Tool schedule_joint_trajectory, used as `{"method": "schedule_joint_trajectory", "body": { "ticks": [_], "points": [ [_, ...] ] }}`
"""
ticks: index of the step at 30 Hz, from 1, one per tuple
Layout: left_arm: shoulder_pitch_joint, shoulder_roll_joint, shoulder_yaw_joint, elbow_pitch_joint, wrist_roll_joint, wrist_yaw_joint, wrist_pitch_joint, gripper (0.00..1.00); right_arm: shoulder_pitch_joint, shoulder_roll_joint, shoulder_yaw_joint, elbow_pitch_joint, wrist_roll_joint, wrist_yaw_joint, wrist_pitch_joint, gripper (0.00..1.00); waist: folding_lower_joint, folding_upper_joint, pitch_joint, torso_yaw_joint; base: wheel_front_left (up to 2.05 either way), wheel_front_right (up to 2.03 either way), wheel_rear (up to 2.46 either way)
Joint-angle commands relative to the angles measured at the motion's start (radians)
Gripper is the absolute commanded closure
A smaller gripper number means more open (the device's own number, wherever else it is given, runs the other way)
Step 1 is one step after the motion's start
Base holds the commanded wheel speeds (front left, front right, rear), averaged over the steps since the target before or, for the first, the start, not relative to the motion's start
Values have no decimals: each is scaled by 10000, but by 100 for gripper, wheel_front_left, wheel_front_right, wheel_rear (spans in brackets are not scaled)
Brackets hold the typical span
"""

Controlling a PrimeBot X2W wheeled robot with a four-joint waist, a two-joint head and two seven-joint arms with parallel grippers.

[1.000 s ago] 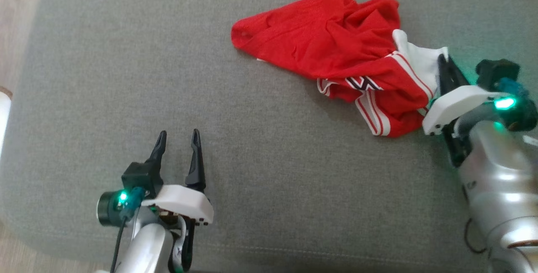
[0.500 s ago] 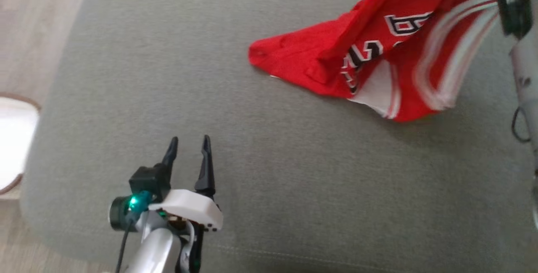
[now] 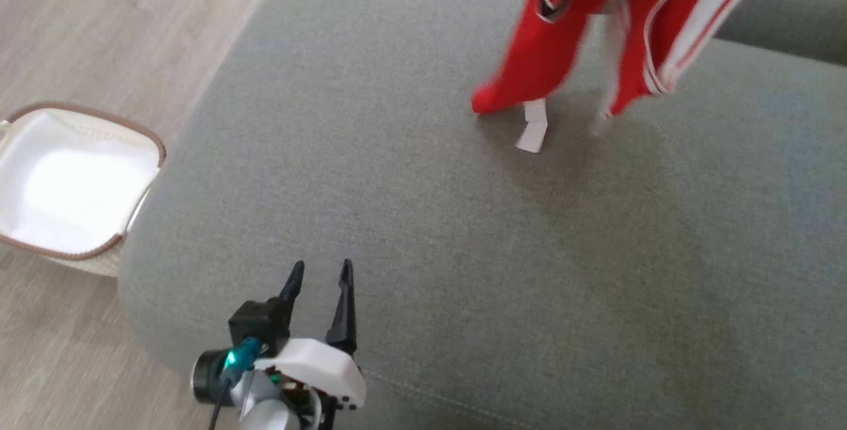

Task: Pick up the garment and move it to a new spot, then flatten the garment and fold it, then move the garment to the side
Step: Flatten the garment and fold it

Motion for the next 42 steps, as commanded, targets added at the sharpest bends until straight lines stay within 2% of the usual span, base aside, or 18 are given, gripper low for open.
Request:
{"method": "schedule_joint_trajectory", "body": {
  "ticks": [1,8,12,18,19,20,21,25,29,33,36,40,42],
  "points": [
    [-226,68,437,-275,98,9,-61,0,-78,4,-195,-414,104,65,-31,100,0,0,-141,29,0,0,0],
    [-246,68,668,-350,174,-39,-61,0,1510,-77,-977,-574,607,65,-31,100,0,0,63,-968,0,0,0],
    [-458,68,597,-353,226,-79,-61,0,2766,-442,-1361,399,752,65,-31,100,0,0,302,-1523,0,0,0],
    [-776,68,458,-266,283,-150,-61,0,4652,-971,-2544,2211,597,65,-32,100,0,0,655,-1917,0,0,0],
    [-802,68,444,-248,311,-159,-61,0,4906,-995,-2822,2532,535,65,-32,82,0,0,708,-1961,0,0,0],
    [-821,68,434,-224,349,-170,-61,0,5101,-986,-3108,2877,495,65,-32,19,0,0,763,-2004,0,0,0],
    [-835,68,433,-215,375,-173,-61,0,5214,-948,-3428,3063,490,65,-32,0,0,0,814,-2035,0,0,0],
    [-912,68,498,-155,475,-213,-61,0,5654,-480,-3939,2828,260,65,-32,0,0,0,1008,-2179,0,0,0],
    [-932,68,543,-104,537,-264,-61,0,6313,283,-3506,2078,309,65,-32,0,0,0,1023,-2270,0,0,0],
    [-889,68,511,-74,505,-287,-61,0,7191,961,-2143,1300,684,65,-32,0,0,0,926,-2273,0,0,0],
    [-853,68,447,-70,456,-304,-61,0,7921,1226,-957,830,1175,65,-32,0,0,0,845,-2209,0,0,0],
    [-802,68,392,-76,403,-304,-61,0,8636,1221,991,455,1776,65,-32,0,0,0,778,-2125,0,0,0],
    [-785,68,385,-77,394,-300,-61,0,8717,1183,1371,409,1933,65,-32,0,0,0,766,-2107,0,0,0]
  ]
}}
